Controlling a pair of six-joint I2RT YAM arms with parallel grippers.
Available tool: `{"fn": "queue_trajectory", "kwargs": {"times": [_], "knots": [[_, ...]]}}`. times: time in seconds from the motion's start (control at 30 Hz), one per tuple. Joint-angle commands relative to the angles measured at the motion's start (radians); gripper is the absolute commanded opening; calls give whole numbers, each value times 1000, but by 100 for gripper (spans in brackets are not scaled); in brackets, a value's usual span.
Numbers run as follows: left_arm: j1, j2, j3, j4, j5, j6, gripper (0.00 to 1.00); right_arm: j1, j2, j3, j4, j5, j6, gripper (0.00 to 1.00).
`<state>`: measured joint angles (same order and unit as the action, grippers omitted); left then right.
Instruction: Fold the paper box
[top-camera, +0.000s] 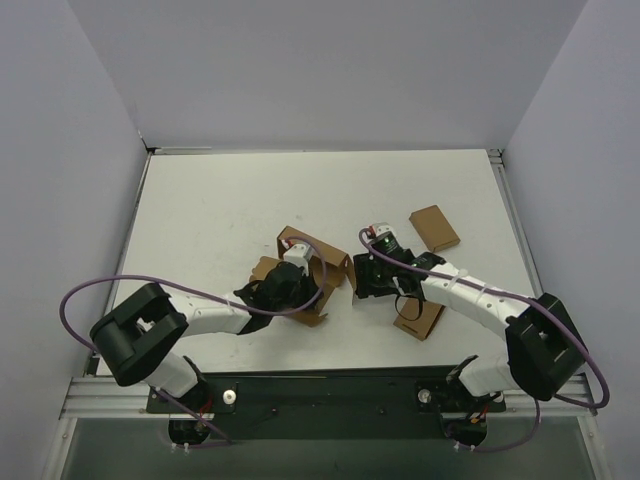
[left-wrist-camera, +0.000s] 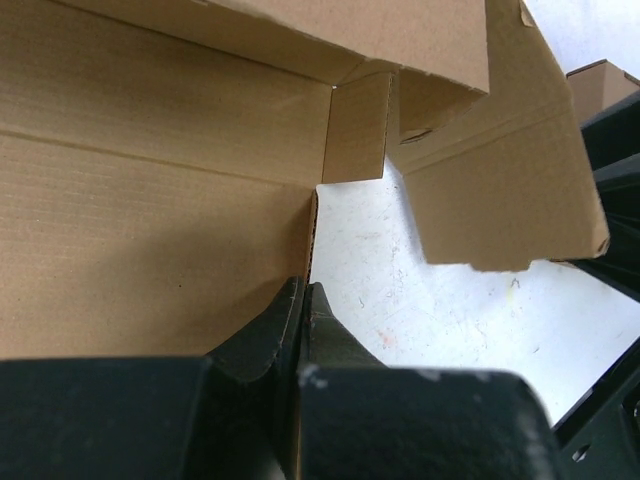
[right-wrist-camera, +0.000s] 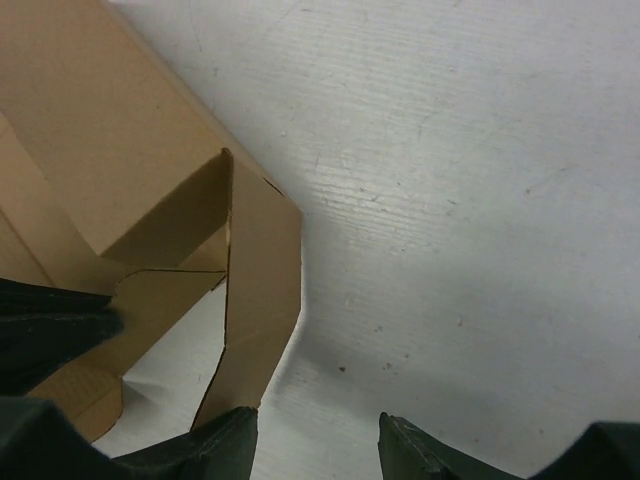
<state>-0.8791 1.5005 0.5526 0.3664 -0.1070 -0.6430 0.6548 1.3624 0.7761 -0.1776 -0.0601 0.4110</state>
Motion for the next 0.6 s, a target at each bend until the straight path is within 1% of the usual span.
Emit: {"fn": "queue_trajectory", "kwargs": {"times": [0.0,0.33,0.57], "knots": [[23,30,-36,-3,41,-1,2,6,33,-3,133,-49,-50,52],[58,56,-57,28,107,3,1,6,113,9,354,-99,-130,56],[68,64,-65,42,147,5,1,8,173,9,454,-64,-158,62]]}}
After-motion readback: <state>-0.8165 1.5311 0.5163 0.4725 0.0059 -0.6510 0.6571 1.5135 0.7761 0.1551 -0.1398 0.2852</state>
